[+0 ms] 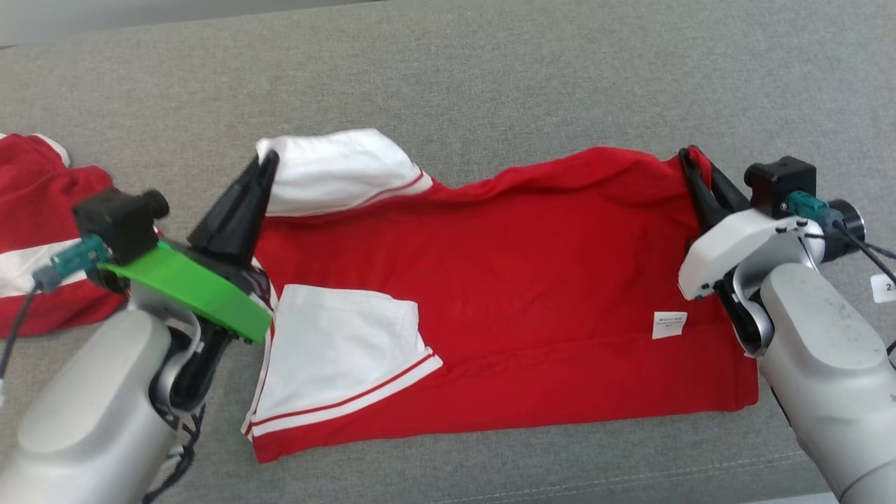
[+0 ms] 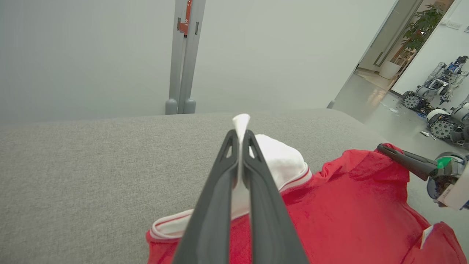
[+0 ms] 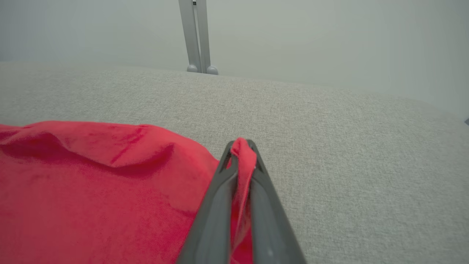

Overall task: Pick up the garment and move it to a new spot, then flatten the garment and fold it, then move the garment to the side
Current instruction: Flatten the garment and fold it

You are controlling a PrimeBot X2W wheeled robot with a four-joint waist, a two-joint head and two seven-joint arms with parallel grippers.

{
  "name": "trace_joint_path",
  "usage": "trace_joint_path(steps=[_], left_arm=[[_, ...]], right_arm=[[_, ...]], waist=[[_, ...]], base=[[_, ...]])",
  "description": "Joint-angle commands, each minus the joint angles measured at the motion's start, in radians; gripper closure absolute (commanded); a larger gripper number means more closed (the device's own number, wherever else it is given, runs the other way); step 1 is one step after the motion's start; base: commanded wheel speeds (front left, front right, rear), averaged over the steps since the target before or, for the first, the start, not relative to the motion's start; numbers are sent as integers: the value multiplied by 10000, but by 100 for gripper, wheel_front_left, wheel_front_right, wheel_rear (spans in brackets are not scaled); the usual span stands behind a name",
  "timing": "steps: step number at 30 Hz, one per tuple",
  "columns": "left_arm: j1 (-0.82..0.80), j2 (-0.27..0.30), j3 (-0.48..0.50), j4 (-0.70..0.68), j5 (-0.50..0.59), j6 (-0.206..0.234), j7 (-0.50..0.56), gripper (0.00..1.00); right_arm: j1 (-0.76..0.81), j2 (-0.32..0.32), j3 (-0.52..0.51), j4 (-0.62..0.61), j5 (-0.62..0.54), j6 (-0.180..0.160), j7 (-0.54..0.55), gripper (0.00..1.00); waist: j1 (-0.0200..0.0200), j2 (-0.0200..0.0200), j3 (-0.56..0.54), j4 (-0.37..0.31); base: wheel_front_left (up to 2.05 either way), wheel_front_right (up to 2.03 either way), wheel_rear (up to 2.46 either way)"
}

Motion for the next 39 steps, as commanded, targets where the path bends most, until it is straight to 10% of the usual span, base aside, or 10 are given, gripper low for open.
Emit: trace_joint_path(steps=[1,21,22,24,25,26,27,39], left_arm=[[555,-180,217,-104,223,67,-27,100],[4396,-1984,1845,814,1843,5,-29,100],[4469,-2078,1881,888,1868,-7,-29,96],[4609,-2222,2000,1023,1983,-23,-27,53],[4647,-2304,2195,1076,2084,52,-29,0],[4694,-2365,2306,1103,2195,62,-27,0],[4784,-2451,2409,1149,2344,48,-28,0],[5774,-3387,5426,-179,4638,201,-26,0]], right_arm=[[461,-41,-195,-226,-124,-19,-24,100],[3771,293,-1507,-2030,-40,-19,-27,100],[3889,301,-1523,-2053,-33,-19,-27,87],[4105,333,-1576,-2089,50,-19,-27,75],[4209,354,-1631,-2131,93,-19,-28,58],[4291,377,-1637,-2199,155,-19,-27,7],[4410,396,-1671,-2245,237,-19,-27,0],[4853,110,-1999,-2192,797,-17,-27,0]], waist=[[1,0,-413,307],[1,0,-1616,221],[1,0,-1677,224],[1,0,-1798,208],[1,0,-1870,208],[1,0,-1925,206],[1,0,-1999,202],[1,0,-2454,247]], base=[[0,0,0],[0,0,0],[0,0,0],[0,0,0],[0,0,0],[0,0,0],[0,0,0],[0,0,0]])
